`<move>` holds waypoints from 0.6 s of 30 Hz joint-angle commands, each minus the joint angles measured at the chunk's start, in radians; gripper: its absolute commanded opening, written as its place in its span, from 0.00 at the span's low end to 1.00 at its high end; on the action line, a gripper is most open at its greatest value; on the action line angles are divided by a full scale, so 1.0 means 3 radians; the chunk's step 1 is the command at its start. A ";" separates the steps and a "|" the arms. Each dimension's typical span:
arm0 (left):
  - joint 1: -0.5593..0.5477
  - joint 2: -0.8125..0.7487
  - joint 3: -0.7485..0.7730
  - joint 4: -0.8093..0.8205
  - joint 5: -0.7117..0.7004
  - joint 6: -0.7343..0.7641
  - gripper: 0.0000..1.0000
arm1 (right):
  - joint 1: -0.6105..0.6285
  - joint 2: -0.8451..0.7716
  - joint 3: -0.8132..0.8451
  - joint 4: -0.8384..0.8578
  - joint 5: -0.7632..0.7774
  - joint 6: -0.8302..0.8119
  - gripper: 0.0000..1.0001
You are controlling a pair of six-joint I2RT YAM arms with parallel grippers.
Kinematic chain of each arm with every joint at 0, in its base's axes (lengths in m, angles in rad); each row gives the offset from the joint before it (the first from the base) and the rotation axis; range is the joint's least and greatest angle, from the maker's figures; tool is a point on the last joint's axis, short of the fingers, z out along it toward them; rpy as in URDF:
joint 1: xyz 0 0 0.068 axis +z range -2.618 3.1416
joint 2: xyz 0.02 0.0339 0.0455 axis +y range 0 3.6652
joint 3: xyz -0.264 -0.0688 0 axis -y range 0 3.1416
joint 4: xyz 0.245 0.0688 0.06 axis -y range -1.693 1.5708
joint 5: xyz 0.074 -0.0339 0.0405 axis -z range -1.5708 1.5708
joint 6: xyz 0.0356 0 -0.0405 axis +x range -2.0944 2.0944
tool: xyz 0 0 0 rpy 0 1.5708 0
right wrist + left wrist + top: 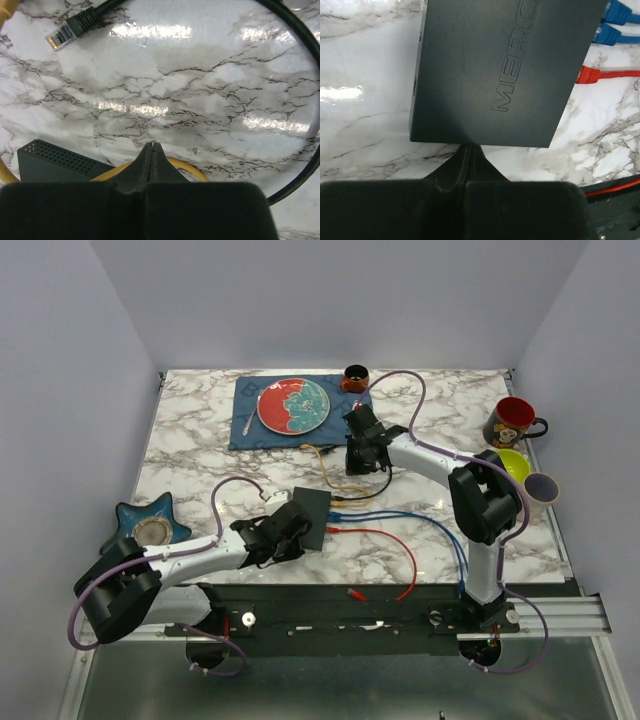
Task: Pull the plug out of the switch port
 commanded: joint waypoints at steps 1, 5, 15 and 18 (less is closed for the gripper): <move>-0.0012 0.0394 0.0113 0.0129 0.0131 0.0014 0.00 | 0.0009 0.0014 -0.0085 -0.0069 -0.0164 -0.0045 0.01; 0.0019 0.0661 0.0261 0.0119 0.0147 0.0029 0.00 | 0.0009 -0.0093 -0.0376 0.0043 -0.0296 -0.0055 0.01; 0.0602 0.0962 0.0537 0.0109 0.0295 0.0244 0.02 | 0.0009 -0.0451 -0.1010 0.0253 -0.0445 -0.0014 0.01; 0.0714 0.1049 0.0711 0.0052 0.0305 0.0330 0.03 | 0.0014 -0.0594 -0.1184 0.0314 -0.0553 0.0047 0.01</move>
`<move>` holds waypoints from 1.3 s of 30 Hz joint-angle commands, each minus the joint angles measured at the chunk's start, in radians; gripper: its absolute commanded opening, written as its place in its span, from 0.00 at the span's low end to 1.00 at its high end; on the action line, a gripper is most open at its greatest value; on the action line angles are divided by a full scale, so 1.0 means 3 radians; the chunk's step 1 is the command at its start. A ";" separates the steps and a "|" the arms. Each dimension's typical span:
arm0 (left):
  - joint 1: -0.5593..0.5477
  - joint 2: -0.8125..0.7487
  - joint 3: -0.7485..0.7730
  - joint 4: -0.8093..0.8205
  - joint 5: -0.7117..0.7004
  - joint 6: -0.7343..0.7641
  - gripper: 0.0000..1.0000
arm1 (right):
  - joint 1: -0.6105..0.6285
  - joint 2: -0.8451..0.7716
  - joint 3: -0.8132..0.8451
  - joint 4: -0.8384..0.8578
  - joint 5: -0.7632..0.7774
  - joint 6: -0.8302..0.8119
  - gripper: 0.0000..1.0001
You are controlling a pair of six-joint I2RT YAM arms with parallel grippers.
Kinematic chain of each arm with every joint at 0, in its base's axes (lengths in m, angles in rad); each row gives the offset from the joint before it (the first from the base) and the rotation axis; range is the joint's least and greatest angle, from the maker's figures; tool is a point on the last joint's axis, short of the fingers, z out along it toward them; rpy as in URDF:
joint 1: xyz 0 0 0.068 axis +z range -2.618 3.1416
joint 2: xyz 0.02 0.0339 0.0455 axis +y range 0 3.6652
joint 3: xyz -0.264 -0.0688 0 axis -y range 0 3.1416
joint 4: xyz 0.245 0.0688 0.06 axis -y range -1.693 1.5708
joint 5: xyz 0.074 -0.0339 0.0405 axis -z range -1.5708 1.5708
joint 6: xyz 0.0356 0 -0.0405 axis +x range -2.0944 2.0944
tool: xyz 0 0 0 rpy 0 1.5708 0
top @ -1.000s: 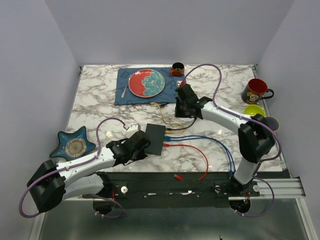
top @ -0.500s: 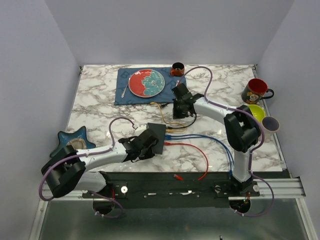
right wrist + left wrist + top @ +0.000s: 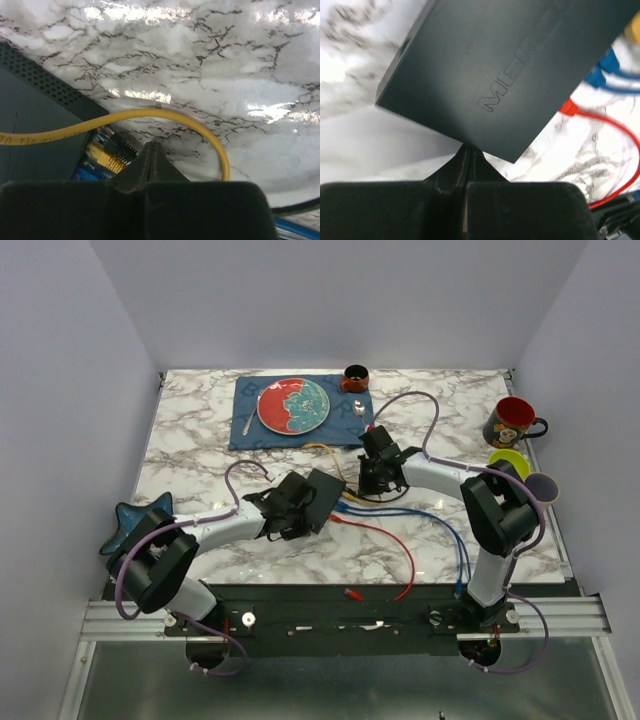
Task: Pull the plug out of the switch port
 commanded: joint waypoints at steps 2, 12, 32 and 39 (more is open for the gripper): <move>0.0235 0.0301 0.0295 -0.0166 -0.0163 0.0251 0.03 | 0.0057 -0.0286 -0.0392 -0.0034 -0.0431 0.0133 0.01; 0.0276 0.0863 0.1129 -0.0325 -0.0101 0.0419 0.04 | 0.0144 -0.0629 -0.0700 0.0207 -0.0759 0.0389 0.01; 0.0578 0.1503 0.2536 -0.0739 -0.0076 0.0772 0.06 | -0.0198 -0.0894 -0.0199 -0.0284 0.0146 0.0087 0.02; 0.0731 0.1150 0.2342 -0.0699 -0.0127 0.0783 0.24 | -0.0270 -0.1344 -0.0337 -0.0366 0.0494 0.0026 0.18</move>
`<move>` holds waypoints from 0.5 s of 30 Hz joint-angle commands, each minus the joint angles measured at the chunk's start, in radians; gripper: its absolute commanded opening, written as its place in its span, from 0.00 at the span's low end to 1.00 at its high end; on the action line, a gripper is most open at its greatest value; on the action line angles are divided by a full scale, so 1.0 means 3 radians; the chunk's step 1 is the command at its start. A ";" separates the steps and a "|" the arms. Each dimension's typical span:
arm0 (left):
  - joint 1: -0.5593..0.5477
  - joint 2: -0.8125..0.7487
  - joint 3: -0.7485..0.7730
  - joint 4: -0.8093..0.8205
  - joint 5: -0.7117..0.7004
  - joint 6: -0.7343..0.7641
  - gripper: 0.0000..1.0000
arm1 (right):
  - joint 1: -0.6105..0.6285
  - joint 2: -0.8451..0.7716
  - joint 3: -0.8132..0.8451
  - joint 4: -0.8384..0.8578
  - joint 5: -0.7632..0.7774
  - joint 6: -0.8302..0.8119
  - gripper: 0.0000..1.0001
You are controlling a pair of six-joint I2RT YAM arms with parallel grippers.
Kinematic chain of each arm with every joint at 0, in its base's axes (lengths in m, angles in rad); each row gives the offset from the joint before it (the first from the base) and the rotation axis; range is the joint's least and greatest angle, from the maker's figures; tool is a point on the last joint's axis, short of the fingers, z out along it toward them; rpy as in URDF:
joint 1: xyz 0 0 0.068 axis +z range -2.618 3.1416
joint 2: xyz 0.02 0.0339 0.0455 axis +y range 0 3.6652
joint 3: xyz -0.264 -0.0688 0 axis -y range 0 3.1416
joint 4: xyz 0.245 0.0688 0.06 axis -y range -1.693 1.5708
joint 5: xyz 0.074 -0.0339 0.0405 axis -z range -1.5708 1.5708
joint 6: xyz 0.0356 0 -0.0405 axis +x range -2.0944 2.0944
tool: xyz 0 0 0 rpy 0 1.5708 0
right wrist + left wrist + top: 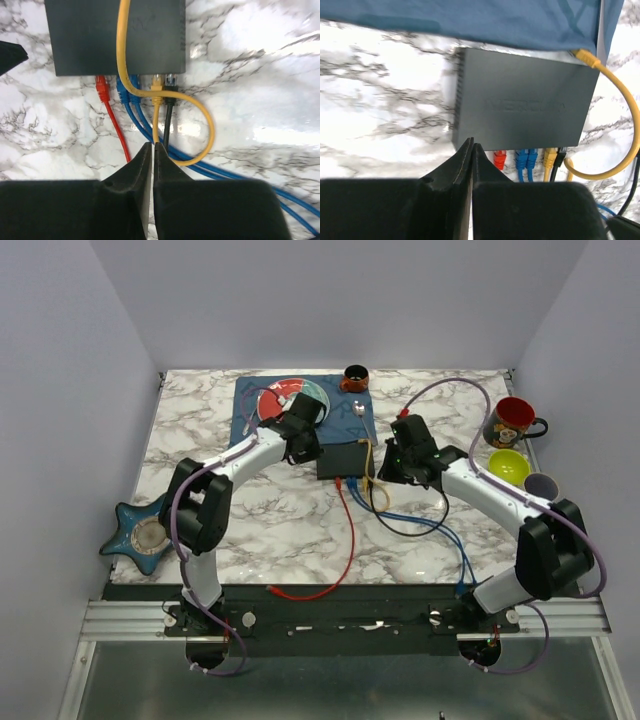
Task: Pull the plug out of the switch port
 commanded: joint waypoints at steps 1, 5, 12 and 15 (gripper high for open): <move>0.0057 -0.0406 -0.0218 0.0038 0.0032 0.0037 0.32 | -0.0027 -0.0265 -0.0057 -0.0098 0.0278 -0.0065 0.21; 0.0052 -0.0683 -0.0672 0.0165 0.0002 -0.0034 0.60 | -0.0032 -0.0362 -0.0236 0.0015 0.0124 -0.0009 0.34; 0.0052 -0.0898 -0.1220 0.0324 0.0119 -0.0121 0.51 | -0.0043 0.0010 -0.0323 0.0163 0.0043 0.0181 0.07; 0.0052 -0.1051 -0.1521 0.0441 0.0170 -0.0177 0.50 | -0.0043 0.0159 -0.0349 0.0234 -0.0039 0.0227 0.02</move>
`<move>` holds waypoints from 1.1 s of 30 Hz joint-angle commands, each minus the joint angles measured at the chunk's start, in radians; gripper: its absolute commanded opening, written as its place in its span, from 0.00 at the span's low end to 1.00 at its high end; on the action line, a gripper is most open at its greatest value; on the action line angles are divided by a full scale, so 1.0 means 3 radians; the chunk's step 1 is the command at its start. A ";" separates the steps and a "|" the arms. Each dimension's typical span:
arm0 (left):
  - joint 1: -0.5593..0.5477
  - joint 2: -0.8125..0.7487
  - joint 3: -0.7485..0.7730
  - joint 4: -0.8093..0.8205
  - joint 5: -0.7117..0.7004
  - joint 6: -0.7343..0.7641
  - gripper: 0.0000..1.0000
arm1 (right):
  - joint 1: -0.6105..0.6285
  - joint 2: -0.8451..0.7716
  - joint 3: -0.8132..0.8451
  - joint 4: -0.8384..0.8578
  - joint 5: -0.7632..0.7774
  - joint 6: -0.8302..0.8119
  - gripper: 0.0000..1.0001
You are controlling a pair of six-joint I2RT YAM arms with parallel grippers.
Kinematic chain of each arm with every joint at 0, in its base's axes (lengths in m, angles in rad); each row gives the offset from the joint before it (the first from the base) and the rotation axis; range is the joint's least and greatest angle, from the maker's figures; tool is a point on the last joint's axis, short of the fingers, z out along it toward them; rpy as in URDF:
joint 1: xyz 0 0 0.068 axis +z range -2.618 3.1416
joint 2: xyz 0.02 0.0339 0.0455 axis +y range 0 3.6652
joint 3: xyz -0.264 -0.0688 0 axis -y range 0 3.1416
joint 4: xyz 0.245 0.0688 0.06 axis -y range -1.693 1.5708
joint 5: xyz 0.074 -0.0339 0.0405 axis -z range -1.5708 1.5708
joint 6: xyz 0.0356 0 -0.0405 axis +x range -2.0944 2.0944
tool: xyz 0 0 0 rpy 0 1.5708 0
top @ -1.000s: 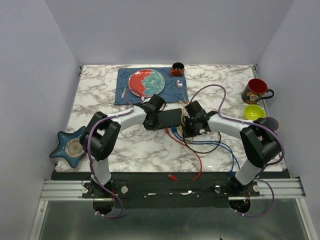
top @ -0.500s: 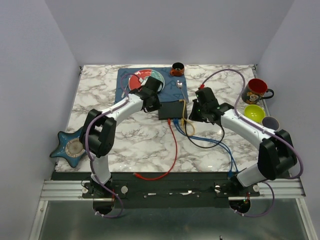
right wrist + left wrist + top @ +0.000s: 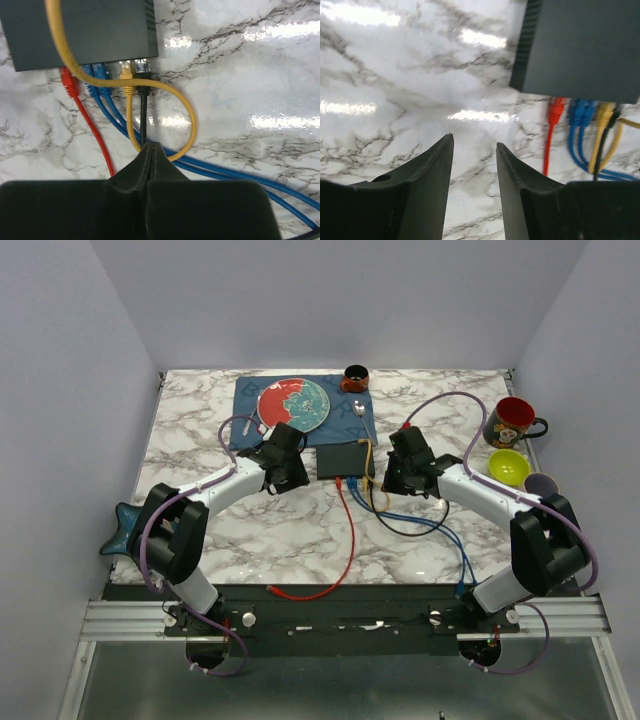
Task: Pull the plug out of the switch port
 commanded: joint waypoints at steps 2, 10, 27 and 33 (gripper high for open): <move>-0.0016 -0.0371 -0.0552 0.0237 0.0147 -0.0144 0.50 | -0.0020 0.0242 -0.0108 0.0197 -0.0188 0.0140 0.02; -0.0032 -0.0673 -0.1105 0.0447 0.0260 -0.0277 0.50 | 0.0072 0.0380 -0.0431 0.0503 -0.0592 0.0365 0.01; -0.0037 -0.1047 -0.1197 0.0273 0.0066 -0.0216 0.52 | 0.0308 -0.0247 -0.0042 0.0013 0.0358 0.0137 0.29; -0.0037 -0.1251 -0.1269 0.0283 0.0025 -0.0267 0.52 | 0.0308 -0.0244 0.0416 0.0023 0.0711 -0.0298 0.87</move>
